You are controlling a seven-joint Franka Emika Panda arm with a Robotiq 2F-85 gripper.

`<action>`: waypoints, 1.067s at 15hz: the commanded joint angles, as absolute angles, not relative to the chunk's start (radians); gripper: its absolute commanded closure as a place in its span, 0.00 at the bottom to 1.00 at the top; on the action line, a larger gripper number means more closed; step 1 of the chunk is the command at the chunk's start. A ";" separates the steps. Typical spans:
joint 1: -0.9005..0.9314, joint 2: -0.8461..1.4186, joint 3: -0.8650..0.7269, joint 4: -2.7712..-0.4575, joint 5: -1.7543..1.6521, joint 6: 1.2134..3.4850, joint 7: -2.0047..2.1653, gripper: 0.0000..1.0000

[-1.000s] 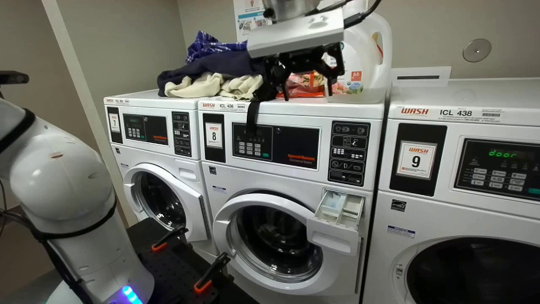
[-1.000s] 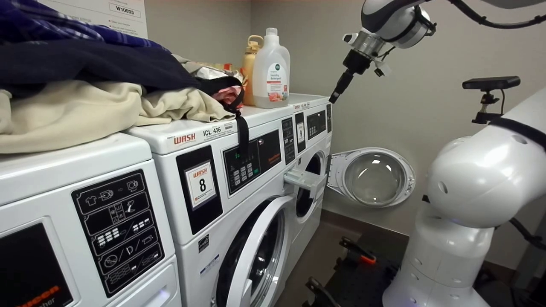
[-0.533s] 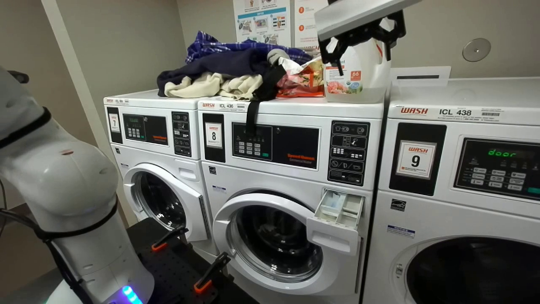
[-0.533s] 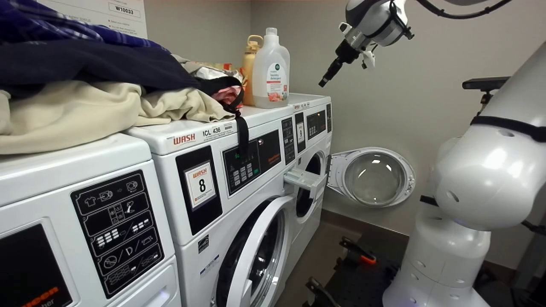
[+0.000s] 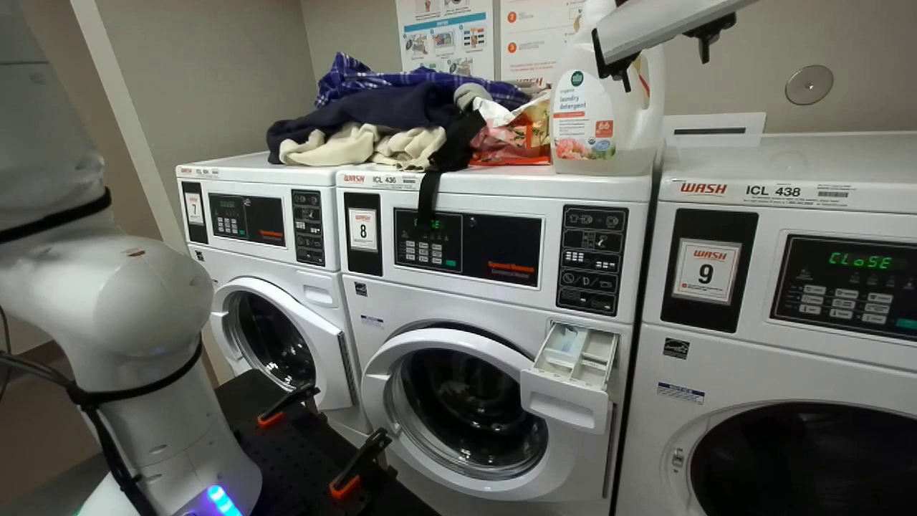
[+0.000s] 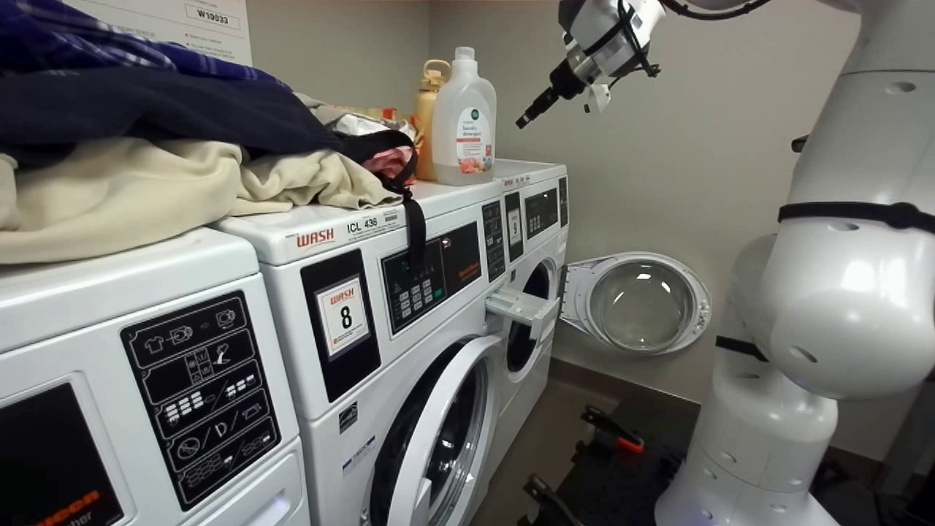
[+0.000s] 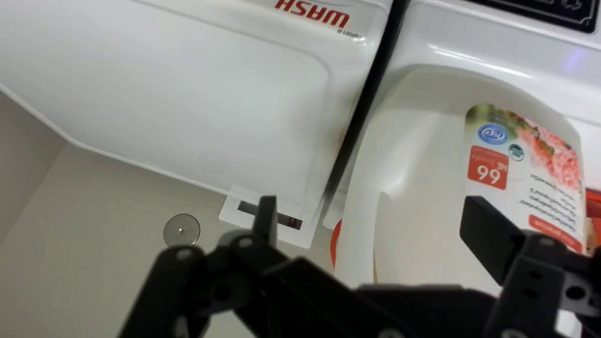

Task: Pour some detergent in the washing machine

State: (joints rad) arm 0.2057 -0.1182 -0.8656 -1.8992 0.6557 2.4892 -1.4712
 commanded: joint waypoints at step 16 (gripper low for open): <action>-0.325 0.282 -0.400 -1.491 1.061 2.323 -1.681 0.00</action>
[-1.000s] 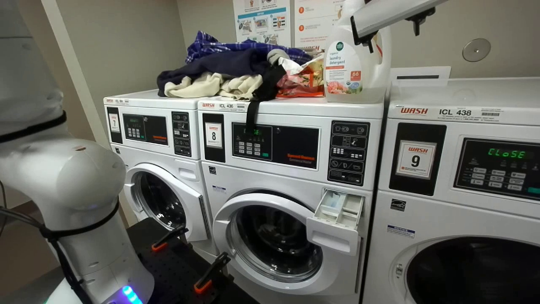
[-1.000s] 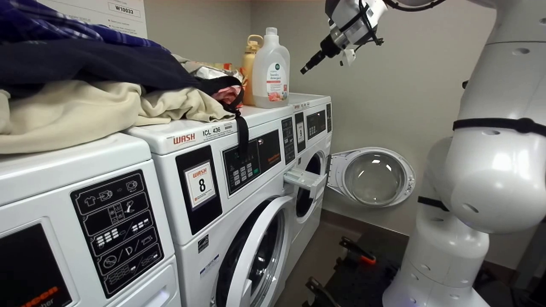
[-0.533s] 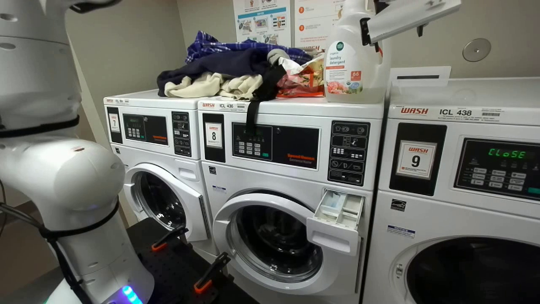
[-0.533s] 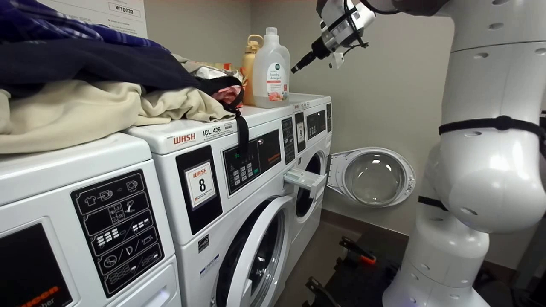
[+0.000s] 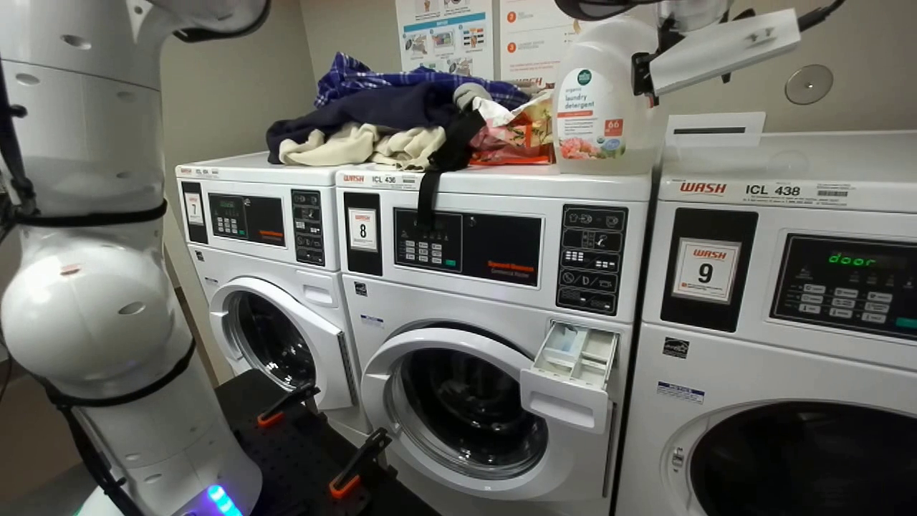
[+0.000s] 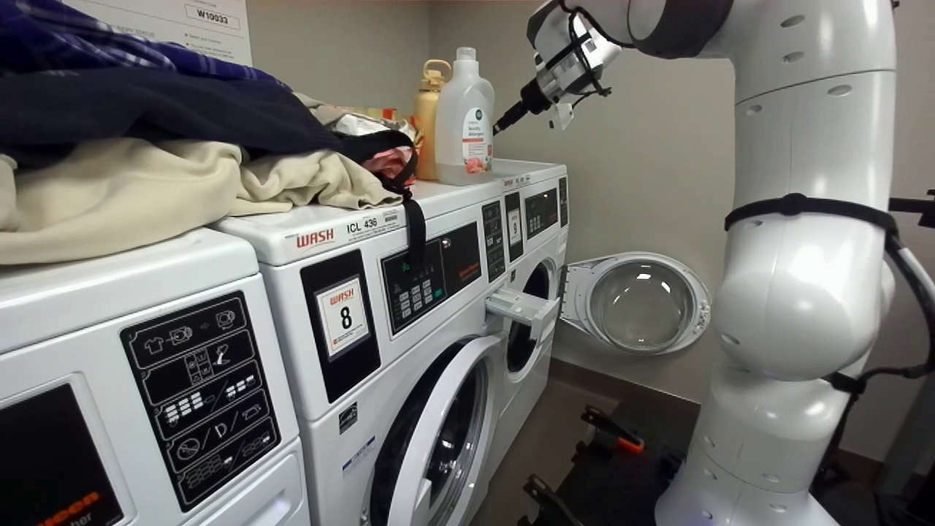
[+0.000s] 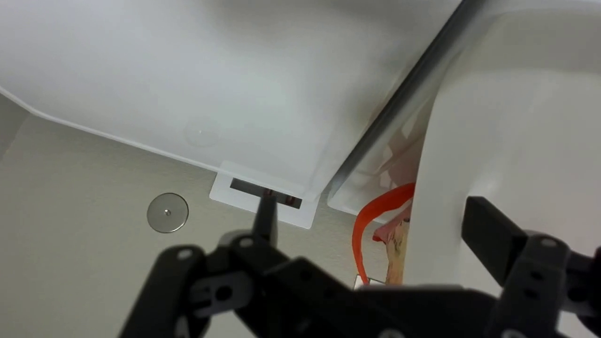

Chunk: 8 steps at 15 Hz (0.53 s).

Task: Pour some detergent in the washing machine

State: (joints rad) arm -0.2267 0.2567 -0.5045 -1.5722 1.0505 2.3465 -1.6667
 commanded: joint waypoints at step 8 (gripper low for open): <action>-0.427 0.292 -0.266 -1.423 1.074 2.252 -1.688 0.28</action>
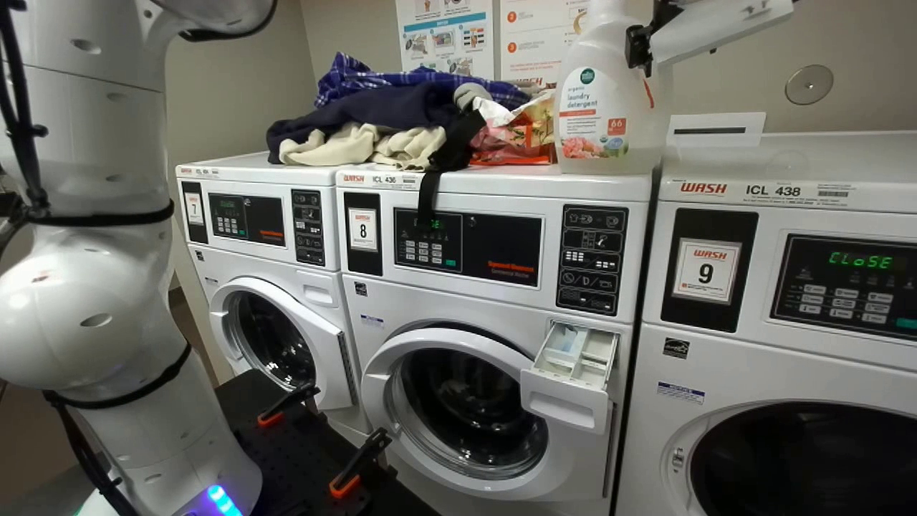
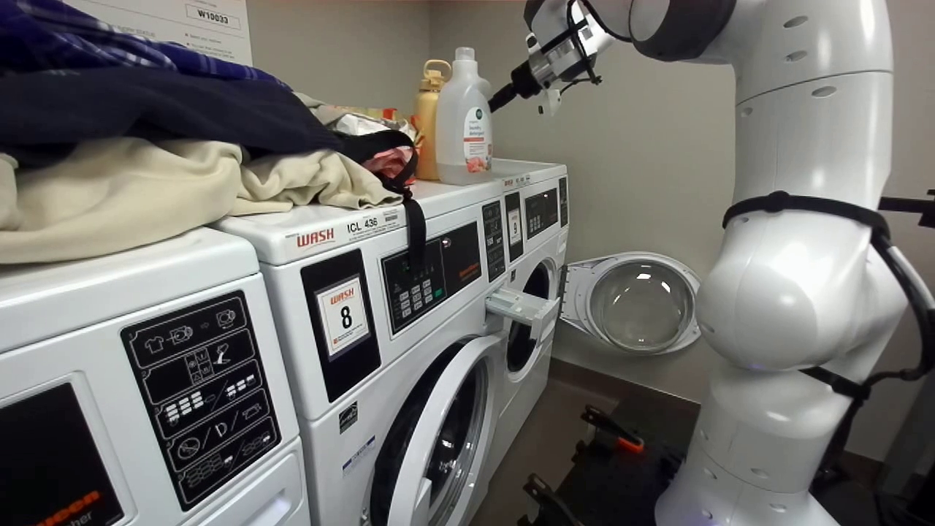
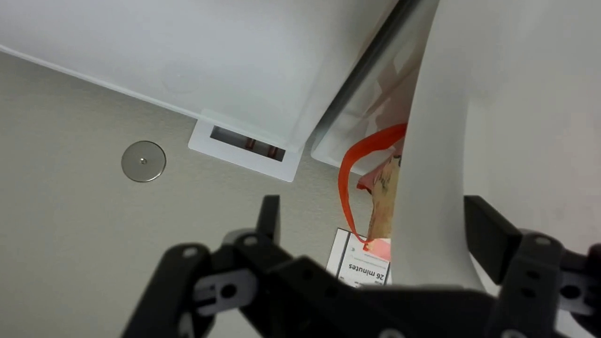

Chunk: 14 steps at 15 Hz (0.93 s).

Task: Pour some detergent in the washing machine

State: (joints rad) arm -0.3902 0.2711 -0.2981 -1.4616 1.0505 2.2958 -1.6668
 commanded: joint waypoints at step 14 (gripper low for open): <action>-0.459 0.277 -0.252 -1.472 1.130 2.171 -1.681 0.90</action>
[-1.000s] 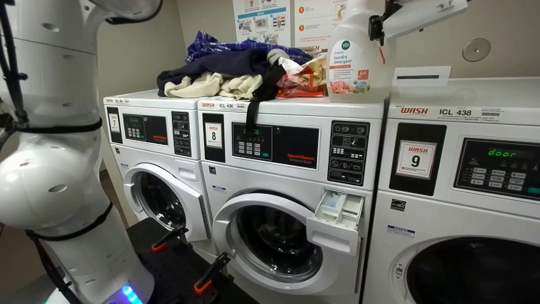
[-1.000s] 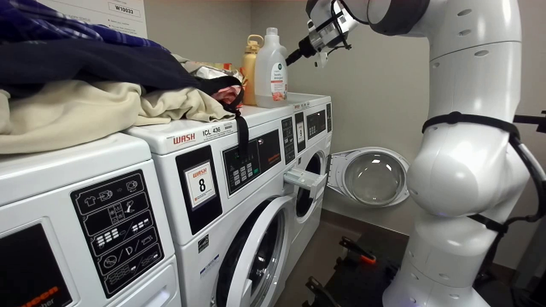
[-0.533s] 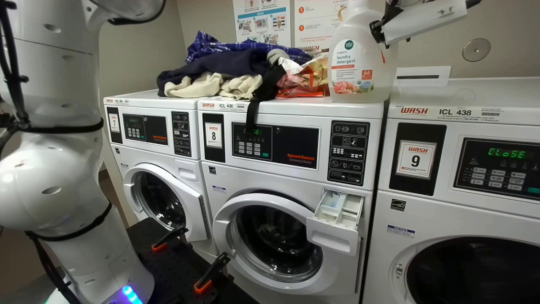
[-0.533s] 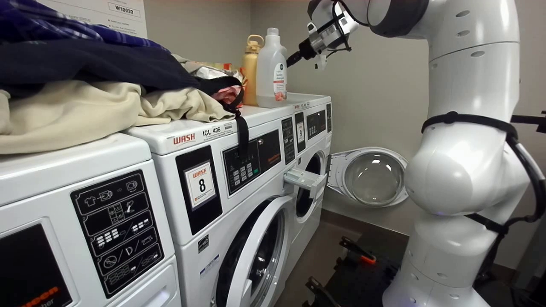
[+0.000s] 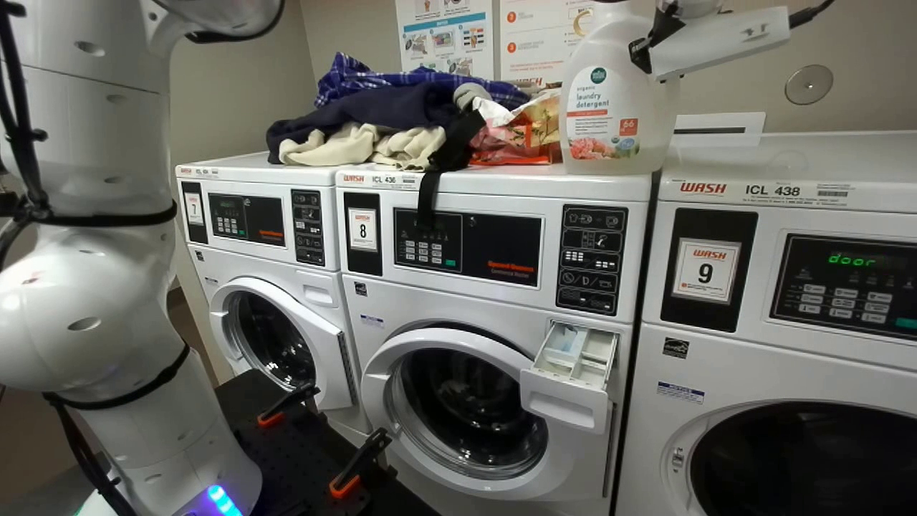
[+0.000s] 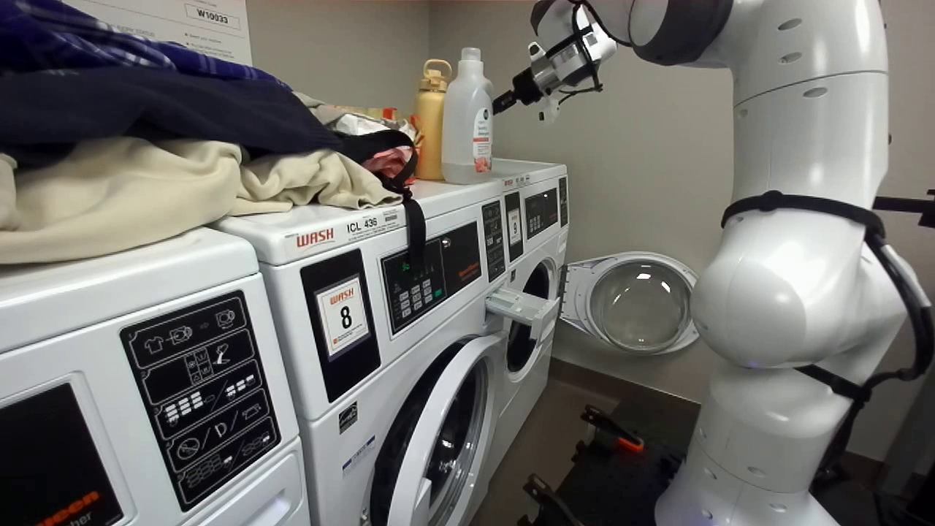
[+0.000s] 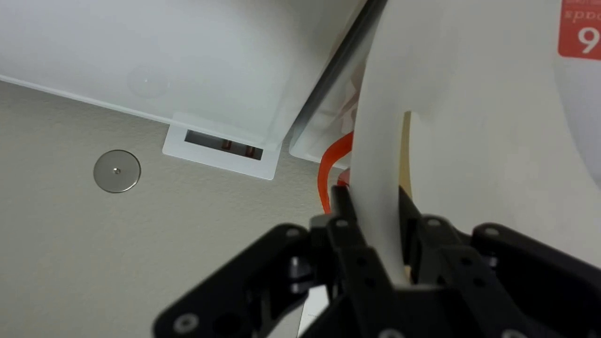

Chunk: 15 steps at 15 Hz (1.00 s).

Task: Pour some detergent in the washing machine

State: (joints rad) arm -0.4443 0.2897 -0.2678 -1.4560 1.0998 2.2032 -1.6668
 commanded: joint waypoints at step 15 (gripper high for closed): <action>-0.367 -0.149 -0.298 -1.807 0.761 2.244 -1.319 0.91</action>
